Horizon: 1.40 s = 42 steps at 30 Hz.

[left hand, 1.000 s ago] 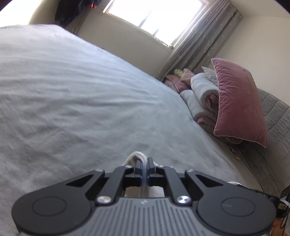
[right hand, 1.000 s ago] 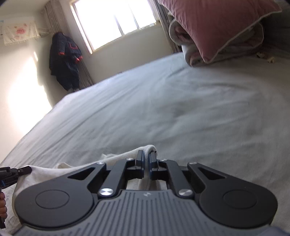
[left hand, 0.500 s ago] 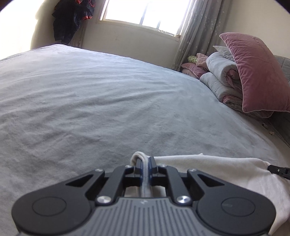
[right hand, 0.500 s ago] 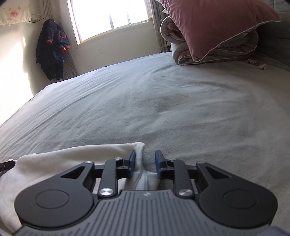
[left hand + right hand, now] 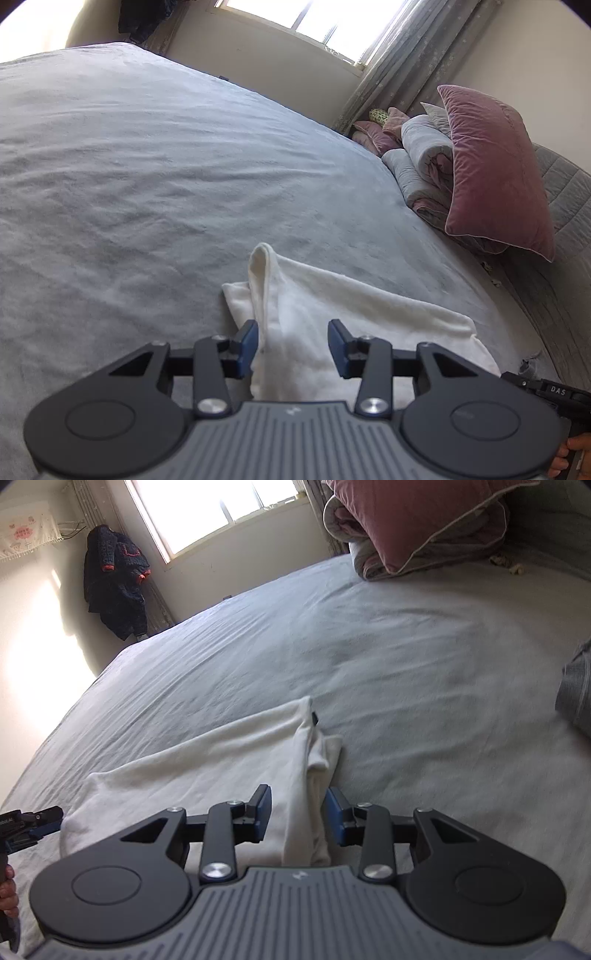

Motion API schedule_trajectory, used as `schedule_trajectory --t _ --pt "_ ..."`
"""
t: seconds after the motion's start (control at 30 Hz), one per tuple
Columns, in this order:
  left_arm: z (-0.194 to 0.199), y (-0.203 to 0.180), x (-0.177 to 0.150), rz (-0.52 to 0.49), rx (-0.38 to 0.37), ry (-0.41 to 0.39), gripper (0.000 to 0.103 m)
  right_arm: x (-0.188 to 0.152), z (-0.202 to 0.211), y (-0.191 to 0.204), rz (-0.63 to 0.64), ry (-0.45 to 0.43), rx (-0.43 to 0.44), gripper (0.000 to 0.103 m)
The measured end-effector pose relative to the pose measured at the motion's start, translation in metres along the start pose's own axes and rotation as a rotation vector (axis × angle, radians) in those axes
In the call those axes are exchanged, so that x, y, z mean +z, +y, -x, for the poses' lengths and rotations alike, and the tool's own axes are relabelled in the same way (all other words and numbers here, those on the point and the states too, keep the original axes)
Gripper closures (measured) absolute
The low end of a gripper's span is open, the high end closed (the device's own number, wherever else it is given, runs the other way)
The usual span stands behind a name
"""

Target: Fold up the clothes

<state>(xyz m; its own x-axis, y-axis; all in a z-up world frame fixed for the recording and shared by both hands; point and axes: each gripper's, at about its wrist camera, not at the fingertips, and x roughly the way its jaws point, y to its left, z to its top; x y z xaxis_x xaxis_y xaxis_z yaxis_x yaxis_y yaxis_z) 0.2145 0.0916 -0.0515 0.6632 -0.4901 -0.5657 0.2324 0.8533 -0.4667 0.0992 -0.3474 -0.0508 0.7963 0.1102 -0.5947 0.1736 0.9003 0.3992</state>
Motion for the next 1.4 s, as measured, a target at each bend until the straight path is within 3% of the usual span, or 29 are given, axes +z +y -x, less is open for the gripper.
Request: schedule_trajectory --t 0.27,0.43,0.57,0.63,0.73,0.8,0.9,0.97,1.2,1.4 --pt "0.006 0.012 -0.036 0.052 0.037 0.044 0.063 -0.028 0.011 -0.003 -0.052 -0.008 -0.008 0.066" --pt "0.000 0.008 -0.037 0.000 0.045 0.039 0.063 -0.046 0.006 0.001 0.033 -0.014 -0.039 0.066" --pt "-0.004 0.005 -0.038 -0.042 0.055 0.032 0.064 -0.050 -0.003 0.016 0.175 -0.035 -0.082 0.067" --pt "-0.005 0.005 -0.038 -0.053 0.061 0.027 0.067 -0.054 -0.007 0.023 0.269 -0.048 -0.111 0.071" --pt "-0.004 0.007 -0.039 -0.053 0.077 0.009 0.070 -0.059 -0.009 0.031 0.414 -0.068 -0.167 0.093" --pt "-0.003 0.000 -0.040 -0.084 0.116 -0.003 0.066 -0.056 -0.006 0.026 0.420 -0.065 -0.193 0.096" --pt "0.000 -0.004 -0.039 -0.084 0.150 -0.007 0.060 -0.050 -0.005 0.015 0.342 -0.036 -0.188 0.095" --pt "0.003 -0.003 -0.037 -0.060 0.158 -0.003 0.059 -0.047 -0.005 0.015 0.330 -0.024 -0.197 0.087" --pt "0.009 0.034 -0.034 0.263 0.027 0.012 0.058 -0.039 0.003 0.002 0.184 0.015 -0.149 0.068" --pt "0.006 0.056 -0.039 0.445 -0.112 0.042 0.044 -0.028 0.012 -0.026 -0.089 0.042 -0.024 0.056"
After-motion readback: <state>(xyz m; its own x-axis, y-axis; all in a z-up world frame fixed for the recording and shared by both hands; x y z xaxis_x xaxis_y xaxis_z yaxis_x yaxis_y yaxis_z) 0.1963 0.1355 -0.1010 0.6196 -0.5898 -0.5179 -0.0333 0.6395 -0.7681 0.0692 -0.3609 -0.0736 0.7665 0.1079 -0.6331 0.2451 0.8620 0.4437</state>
